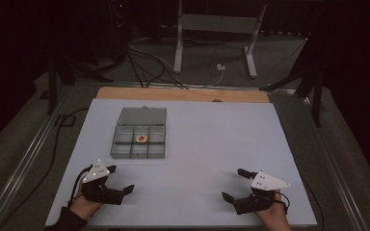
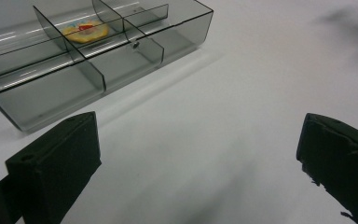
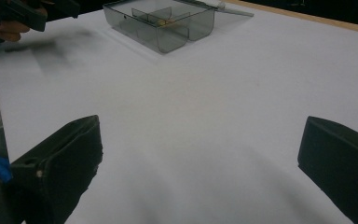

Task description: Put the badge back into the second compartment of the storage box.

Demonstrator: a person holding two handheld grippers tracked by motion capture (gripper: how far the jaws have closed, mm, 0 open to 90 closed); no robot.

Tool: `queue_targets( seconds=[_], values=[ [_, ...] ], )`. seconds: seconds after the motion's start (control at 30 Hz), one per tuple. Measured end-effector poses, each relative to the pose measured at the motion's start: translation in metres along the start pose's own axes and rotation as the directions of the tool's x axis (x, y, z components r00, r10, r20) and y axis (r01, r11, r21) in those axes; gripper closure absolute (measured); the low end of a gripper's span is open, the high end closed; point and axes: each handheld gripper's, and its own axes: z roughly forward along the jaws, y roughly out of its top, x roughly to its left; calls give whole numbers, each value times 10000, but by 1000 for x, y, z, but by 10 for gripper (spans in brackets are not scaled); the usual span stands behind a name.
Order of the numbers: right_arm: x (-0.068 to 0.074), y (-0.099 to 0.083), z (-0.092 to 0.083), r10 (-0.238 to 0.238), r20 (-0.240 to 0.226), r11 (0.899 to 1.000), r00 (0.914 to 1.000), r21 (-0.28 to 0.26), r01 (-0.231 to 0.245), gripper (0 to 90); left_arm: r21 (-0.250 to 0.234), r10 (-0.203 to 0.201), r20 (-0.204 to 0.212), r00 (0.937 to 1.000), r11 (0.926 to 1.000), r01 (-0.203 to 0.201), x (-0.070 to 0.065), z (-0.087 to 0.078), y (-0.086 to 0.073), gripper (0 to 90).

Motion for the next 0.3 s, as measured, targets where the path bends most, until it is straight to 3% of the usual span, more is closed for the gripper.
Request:
queue_targets(
  seconds=[0.1,0.3],
  values=[
    [0,0,0,9,-31,10000,10000,0,-9,0,-198,-45,-66,10000,9998,43,1,-1,-1,4],
    [1,0,0,-28,-40,10000,10000,19,28,0,-146,31,-92,10000,9999,-32,3,2,-1,4]
  ],
)
